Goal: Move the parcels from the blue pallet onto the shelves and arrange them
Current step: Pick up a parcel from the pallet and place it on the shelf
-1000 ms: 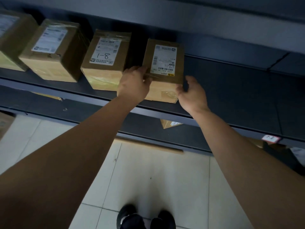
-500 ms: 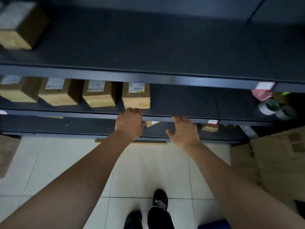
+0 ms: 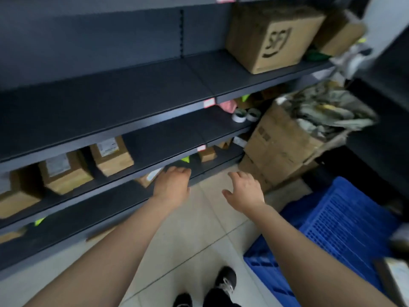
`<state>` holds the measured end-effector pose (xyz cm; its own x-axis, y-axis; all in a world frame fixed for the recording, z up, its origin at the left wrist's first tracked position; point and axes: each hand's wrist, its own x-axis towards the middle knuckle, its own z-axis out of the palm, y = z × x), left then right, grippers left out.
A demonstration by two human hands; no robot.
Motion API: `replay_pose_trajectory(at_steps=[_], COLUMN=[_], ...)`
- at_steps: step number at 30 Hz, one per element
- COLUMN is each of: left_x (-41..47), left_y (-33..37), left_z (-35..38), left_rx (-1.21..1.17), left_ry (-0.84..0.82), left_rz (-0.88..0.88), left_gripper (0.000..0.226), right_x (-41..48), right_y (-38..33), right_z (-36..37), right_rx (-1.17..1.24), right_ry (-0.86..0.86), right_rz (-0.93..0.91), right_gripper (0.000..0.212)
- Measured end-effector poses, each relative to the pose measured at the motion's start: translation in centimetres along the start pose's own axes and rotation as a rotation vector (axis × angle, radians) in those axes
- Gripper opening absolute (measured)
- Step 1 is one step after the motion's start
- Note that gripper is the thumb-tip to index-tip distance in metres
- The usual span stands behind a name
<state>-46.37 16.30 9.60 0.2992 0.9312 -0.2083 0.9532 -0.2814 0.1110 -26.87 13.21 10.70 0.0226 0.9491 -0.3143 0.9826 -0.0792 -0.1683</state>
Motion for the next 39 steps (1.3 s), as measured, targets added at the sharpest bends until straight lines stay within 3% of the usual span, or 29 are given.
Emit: replay_pose_trajectory(at_steps=[9, 27, 39], left_x=[0.1, -7.0, -12.1], left_y=[16.4, 54.0, 74.4], left_z=[-3.5, 1.0, 6.7], left_rx=[0.067, 0.133, 0.124], left_ry=[0.007, -0.08, -0.199], left_rz=[0.383, 0.876, 1.202], left_gripper=[0.036, 0.059, 0.037], right_x=[-11.2, -36.5, -48.2], right_y=[13.2, 41.4, 53.8], right_z=[-3.2, -2.1, 1.7], right_rx=[0.056, 0.167, 0.324], right_ry=[0.08, 0.123, 0.14], right_rz=[0.301, 0.777, 1.176], right_gripper=[0.048, 0.053, 0.04])
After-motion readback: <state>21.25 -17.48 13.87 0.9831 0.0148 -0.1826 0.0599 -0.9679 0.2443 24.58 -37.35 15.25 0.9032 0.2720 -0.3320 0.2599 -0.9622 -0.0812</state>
